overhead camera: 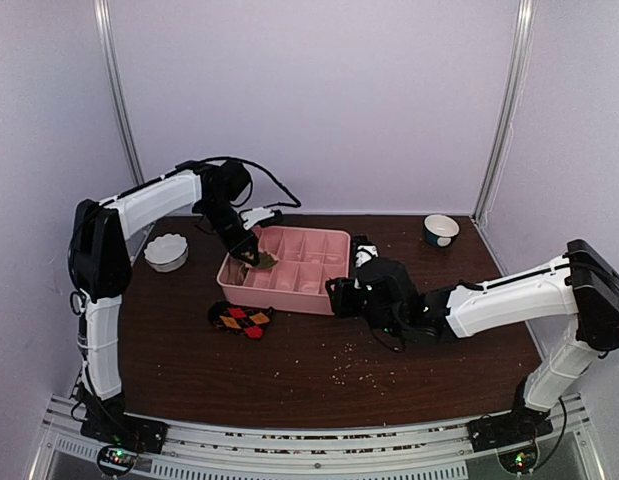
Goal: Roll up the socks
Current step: Move the storage box to the center of the board, then place the sock in the storage box.
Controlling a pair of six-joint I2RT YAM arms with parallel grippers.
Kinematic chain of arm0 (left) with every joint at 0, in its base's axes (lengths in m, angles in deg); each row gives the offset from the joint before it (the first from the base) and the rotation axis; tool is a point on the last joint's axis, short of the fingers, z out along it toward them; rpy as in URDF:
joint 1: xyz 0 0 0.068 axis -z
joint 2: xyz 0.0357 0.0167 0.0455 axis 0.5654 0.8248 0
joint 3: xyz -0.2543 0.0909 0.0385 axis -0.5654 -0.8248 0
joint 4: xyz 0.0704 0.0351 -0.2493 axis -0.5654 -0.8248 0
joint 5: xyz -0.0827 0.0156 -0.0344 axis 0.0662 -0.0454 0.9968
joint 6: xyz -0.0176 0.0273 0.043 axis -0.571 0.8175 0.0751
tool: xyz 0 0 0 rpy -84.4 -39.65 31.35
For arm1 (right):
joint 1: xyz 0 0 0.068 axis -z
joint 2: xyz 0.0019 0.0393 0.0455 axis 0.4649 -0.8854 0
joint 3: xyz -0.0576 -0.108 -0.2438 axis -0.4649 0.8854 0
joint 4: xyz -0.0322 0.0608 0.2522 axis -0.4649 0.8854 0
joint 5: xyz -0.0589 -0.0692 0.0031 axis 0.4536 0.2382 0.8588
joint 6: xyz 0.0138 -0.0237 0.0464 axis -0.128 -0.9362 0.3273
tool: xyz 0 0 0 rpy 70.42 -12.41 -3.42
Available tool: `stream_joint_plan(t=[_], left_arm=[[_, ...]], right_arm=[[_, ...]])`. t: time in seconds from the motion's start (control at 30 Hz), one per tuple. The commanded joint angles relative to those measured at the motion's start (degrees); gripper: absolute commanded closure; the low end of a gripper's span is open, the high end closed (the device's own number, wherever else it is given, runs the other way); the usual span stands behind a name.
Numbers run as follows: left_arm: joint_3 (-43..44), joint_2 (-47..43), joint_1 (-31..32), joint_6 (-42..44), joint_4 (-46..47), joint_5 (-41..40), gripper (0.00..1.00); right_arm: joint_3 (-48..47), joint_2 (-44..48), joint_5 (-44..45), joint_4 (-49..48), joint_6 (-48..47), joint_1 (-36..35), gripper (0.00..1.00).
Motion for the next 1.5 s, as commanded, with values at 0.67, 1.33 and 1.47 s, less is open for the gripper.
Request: stream_joint_plan(t=[0.67,1.33,1.47], left_arm=[[27.7,19.3,0.0,-11.3,-4.8,-17.9,1.00],[31.7,24.9,0.1,-11.6,0.1,-18.6,0.57],[31.7,24.3,0.2,-11.8,1.3,-17.5,0.03]], right_arm=[[2.2,-1.0,-1.3,0.1,4.2,-0.9,0.60],[0.1,-4.6,-3.5,-1.0,5.6,-1.7,0.61],[-0.3,-5.3,-4.3,-1.3,5.9,-1.8,0.60]])
